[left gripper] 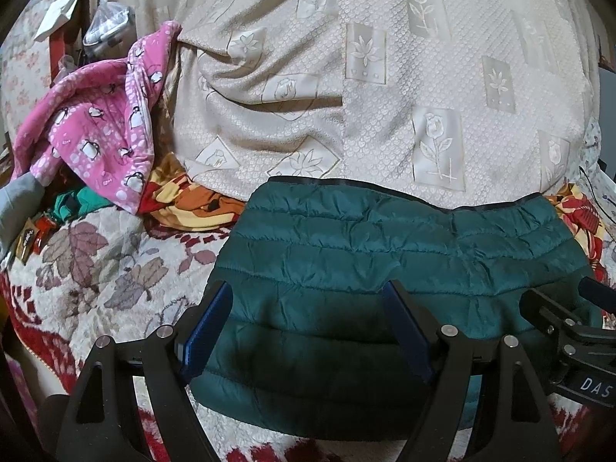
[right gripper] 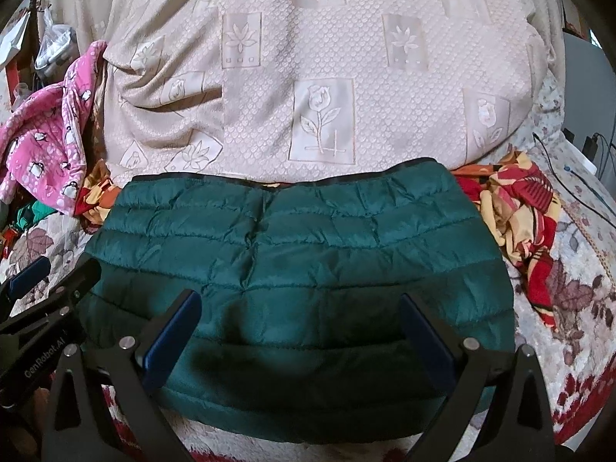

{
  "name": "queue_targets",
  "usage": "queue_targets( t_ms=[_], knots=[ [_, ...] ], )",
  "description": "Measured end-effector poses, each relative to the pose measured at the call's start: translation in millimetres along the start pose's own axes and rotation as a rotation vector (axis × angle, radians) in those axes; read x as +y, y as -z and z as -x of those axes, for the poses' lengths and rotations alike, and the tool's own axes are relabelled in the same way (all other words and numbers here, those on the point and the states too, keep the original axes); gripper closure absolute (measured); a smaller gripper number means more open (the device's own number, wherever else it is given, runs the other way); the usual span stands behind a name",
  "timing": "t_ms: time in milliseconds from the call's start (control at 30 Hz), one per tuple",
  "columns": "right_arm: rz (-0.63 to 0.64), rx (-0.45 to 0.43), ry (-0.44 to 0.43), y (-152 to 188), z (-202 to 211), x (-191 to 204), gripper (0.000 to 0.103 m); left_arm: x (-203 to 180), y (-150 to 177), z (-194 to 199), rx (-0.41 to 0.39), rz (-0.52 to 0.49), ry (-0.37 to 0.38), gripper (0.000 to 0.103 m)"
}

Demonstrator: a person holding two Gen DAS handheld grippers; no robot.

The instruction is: Fold large clothes

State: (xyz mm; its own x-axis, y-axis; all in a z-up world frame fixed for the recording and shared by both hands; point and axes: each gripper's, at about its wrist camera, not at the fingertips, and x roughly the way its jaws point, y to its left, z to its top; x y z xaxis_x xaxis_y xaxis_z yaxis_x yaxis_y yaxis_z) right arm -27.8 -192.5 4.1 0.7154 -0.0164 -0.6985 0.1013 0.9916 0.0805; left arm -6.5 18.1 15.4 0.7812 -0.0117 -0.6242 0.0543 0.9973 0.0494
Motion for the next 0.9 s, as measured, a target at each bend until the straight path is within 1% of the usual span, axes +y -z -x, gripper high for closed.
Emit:
queue_targets(
  t_ms=[600,900],
  knots=[
    [0.004,0.014,-0.001,-2,-9,3,0.0,2,0,-3,-0.008,-0.001,-0.011,0.05],
    [-0.001,0.018,0.0,-2,-11,4,0.0,-2,0,-5,0.001,-0.011,-0.002,0.05]
  ],
)
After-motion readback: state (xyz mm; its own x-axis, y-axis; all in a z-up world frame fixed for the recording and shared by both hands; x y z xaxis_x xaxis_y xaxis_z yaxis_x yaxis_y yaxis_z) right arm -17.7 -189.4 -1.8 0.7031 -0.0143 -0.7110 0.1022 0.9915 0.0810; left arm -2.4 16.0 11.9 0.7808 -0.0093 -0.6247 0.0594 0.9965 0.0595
